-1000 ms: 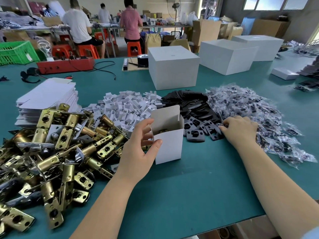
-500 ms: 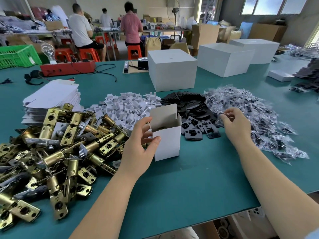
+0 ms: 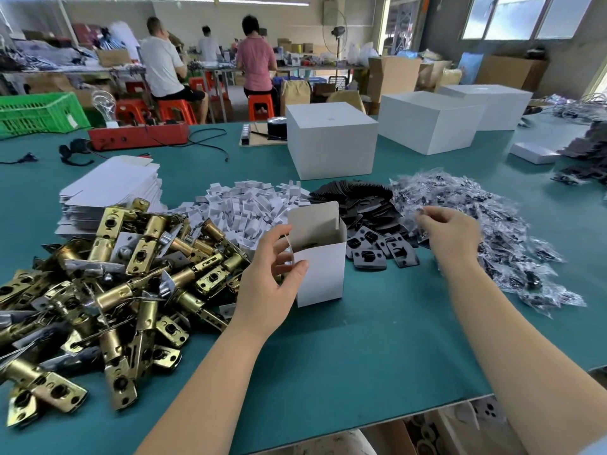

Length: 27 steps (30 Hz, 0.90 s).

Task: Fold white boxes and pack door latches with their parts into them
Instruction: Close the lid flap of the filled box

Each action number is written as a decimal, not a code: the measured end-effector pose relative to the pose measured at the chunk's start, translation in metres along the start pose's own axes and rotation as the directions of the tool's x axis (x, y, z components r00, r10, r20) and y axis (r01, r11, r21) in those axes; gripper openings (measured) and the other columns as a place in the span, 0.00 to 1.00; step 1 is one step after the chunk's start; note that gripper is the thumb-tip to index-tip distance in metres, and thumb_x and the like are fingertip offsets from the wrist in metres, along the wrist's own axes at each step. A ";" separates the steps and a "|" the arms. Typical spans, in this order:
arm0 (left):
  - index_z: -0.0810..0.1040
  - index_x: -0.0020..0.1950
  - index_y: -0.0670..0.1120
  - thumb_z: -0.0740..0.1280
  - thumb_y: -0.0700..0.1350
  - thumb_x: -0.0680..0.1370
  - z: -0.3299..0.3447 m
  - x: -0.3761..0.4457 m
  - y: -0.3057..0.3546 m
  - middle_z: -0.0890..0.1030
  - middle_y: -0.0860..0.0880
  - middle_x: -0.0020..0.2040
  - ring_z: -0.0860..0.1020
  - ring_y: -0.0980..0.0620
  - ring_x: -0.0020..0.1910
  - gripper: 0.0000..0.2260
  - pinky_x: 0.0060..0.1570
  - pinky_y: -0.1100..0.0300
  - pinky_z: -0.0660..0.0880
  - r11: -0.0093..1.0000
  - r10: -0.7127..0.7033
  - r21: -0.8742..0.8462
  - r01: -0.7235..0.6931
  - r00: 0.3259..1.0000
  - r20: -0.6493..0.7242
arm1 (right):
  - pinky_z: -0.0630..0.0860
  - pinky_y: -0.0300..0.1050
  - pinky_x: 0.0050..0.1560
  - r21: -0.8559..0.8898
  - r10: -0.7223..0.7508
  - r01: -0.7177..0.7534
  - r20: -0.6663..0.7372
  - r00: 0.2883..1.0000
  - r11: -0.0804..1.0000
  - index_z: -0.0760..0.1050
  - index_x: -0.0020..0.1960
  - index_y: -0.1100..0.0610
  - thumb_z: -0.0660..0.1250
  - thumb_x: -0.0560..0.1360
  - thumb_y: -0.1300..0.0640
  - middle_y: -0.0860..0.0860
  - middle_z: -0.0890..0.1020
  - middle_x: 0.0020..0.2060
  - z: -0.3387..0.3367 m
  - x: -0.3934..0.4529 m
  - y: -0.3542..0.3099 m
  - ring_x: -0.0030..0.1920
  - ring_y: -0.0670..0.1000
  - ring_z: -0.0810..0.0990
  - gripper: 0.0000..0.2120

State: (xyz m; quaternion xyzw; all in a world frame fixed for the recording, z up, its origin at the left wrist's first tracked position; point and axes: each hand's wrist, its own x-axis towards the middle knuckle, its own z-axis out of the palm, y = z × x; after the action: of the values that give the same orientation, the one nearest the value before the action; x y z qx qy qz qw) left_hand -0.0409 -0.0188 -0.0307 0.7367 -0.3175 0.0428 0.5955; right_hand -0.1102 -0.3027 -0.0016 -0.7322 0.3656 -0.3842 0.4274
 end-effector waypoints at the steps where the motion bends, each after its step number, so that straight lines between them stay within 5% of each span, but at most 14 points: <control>1: 0.66 0.59 0.74 0.71 0.42 0.77 0.000 0.000 0.000 0.80 0.50 0.58 0.79 0.62 0.50 0.27 0.50 0.74 0.73 1.000 0.002 0.002 -0.002 1.000 -0.002 | 0.76 0.36 0.44 0.114 0.036 -0.038 0.026 0.999 0.993 0.83 0.50 0.52 0.75 0.70 0.53 0.40 0.82 0.36 0.001 -0.005 -0.008 0.39 0.40 0.80 0.09; 5: 0.65 0.58 0.75 0.71 0.43 0.77 0.000 0.000 0.002 0.80 0.53 0.57 0.79 0.64 0.48 0.28 0.48 0.75 0.72 1.000 -0.006 0.006 0.006 1.000 0.002 | 0.76 0.31 0.34 0.458 0.019 -0.127 0.234 0.972 0.880 0.85 0.42 0.50 0.77 0.68 0.57 0.46 0.85 0.34 0.009 -0.036 -0.048 0.33 0.42 0.80 0.04; 11: 0.67 0.61 0.72 0.71 0.43 0.78 -0.002 0.002 0.002 0.80 0.54 0.58 0.79 0.61 0.51 0.25 0.50 0.72 0.74 1.000 -0.007 -0.017 0.008 1.000 0.024 | 0.76 0.32 0.35 0.588 -0.308 0.114 0.240 0.921 0.800 0.82 0.39 0.50 0.76 0.69 0.62 0.45 0.84 0.33 0.022 -0.086 -0.094 0.33 0.42 0.80 0.08; 15: 0.68 0.60 0.71 0.70 0.42 0.78 -0.002 0.002 0.001 0.81 0.54 0.58 0.79 0.59 0.51 0.25 0.51 0.68 0.74 0.998 -0.008 -0.067 0.011 0.999 0.041 | 0.78 0.39 0.40 0.351 -0.484 0.392 0.226 0.845 0.850 0.79 0.38 0.53 0.77 0.68 0.61 0.45 0.82 0.33 0.033 -0.103 -0.096 0.36 0.45 0.80 0.08; 19: 0.67 0.59 0.74 0.71 0.42 0.77 -0.002 0.002 0.002 0.79 0.56 0.58 0.78 0.63 0.52 0.27 0.50 0.72 0.73 0.999 0.003 -0.050 -0.001 1.000 0.031 | 0.78 0.46 0.37 -0.015 -0.797 0.807 0.150 0.585 0.590 0.81 0.36 0.61 0.77 0.65 0.64 0.51 0.84 0.36 0.038 -0.104 -0.090 0.38 0.55 0.82 0.04; 24: 0.66 0.59 0.75 0.72 0.44 0.77 -0.003 0.003 0.001 0.79 0.54 0.58 0.78 0.64 0.52 0.27 0.51 0.72 0.73 0.999 -0.004 -0.036 0.006 0.999 0.036 | 0.71 0.42 0.41 -0.171 -0.849 0.853 0.115 0.515 0.494 0.84 0.36 0.59 0.78 0.65 0.60 0.52 0.83 0.36 0.037 -0.097 -0.087 0.40 0.60 0.76 0.04; 27: 0.65 0.58 0.76 0.72 0.44 0.77 -0.003 0.002 0.002 0.78 0.58 0.57 0.78 0.65 0.52 0.28 0.50 0.73 0.73 1.000 -0.002 -0.025 0.002 0.999 0.033 | 0.74 0.48 0.42 -0.217 -0.852 0.864 0.177 0.493 0.455 0.85 0.36 0.59 0.77 0.66 0.60 0.55 0.81 0.38 0.035 -0.097 -0.085 0.41 0.63 0.76 0.03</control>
State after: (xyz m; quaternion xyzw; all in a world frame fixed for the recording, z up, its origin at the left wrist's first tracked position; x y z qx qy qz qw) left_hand -0.0388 -0.0168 -0.0274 0.7302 -0.3270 0.0261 0.5993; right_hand -0.1044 -0.1761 0.0396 -0.8761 -0.0119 -0.4760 0.0764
